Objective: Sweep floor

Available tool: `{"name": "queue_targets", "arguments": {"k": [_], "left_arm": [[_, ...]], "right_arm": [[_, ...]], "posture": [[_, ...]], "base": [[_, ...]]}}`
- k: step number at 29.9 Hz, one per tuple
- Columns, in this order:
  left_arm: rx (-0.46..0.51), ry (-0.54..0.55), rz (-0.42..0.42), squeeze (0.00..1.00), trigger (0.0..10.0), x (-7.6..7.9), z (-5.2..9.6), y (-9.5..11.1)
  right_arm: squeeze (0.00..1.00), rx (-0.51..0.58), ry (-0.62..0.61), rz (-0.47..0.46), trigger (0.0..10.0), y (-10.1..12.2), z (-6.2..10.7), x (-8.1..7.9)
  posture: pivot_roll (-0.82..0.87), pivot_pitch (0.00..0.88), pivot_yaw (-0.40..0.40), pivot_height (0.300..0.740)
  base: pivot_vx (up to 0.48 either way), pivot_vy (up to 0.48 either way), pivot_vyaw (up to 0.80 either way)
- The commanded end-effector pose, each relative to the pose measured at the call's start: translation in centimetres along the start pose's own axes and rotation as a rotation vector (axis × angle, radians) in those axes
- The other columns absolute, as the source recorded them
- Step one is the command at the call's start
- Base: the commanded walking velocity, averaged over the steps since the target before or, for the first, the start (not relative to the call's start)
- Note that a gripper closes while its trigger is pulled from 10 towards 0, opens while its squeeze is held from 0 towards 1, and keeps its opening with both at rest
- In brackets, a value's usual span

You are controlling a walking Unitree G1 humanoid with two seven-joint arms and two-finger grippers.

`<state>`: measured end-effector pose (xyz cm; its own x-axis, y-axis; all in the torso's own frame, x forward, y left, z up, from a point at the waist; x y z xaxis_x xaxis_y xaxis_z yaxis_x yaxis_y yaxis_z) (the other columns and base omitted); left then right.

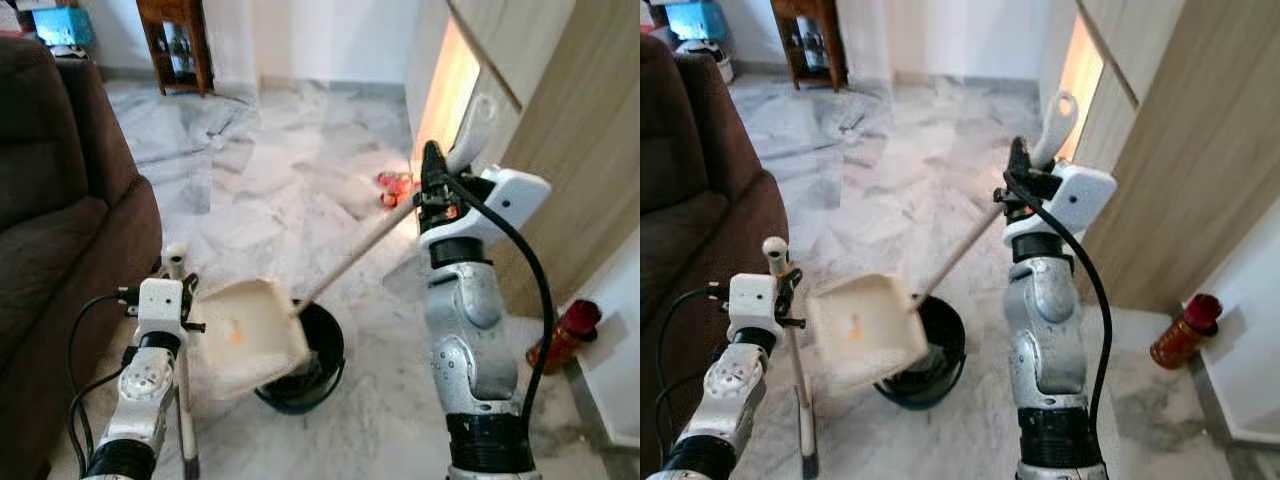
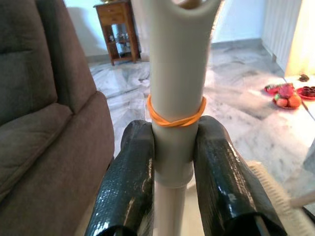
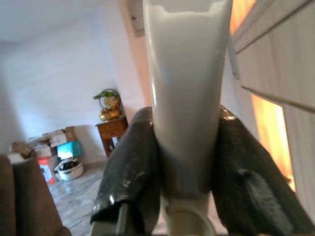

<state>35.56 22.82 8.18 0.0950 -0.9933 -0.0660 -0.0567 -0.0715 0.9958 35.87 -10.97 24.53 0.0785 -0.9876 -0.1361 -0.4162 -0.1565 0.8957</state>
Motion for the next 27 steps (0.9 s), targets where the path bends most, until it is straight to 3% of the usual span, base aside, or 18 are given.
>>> {"name": "queue_targets", "arguments": {"k": [1,14,27], "left_arm": [[0.044,-0.002,-0.011,0.0,10.0,-0.15,-0.31,1.05],[0.049,0.0,-0.009,0.0,10.0,-0.15,-0.27,1.14],[0.059,-0.011,0.006,0.0,10.0,0.28,-0.04,1.12]], "right_arm": [[0.0,0.079,0.02,-0.051,10.0,2.0,-0.46,-0.97],[0.0,0.078,0.019,-0.05,10.0,2.03,-0.42,-0.94],[0.0,0.081,0.0,-0.01,10.0,1.82,-0.3,-0.62]], "posture": [[0.14,0.0,-0.029,0.74],[0.14,0.0,-0.027,0.74],[0.14,0.0,-0.03,0.74]], "base": [[0.296,0.0,0.0],[0.298,0.0,0.0],[0.0,0.0,0.0]]}}
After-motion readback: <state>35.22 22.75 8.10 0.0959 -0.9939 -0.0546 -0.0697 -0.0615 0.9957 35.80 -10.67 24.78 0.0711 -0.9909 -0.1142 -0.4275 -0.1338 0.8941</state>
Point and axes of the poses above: a point about 5 cm out from each wrist's last joint towards the gripper, its own z axis pointing back from the gripper into the wrist, its own y axis along the axis of the wrist's last joint, x = y × z, the point moved 5 cm from there along -z, pointing out of the wrist towards the gripper, and after that the axes turned 8 degrees about z, right-handed, at the moved point
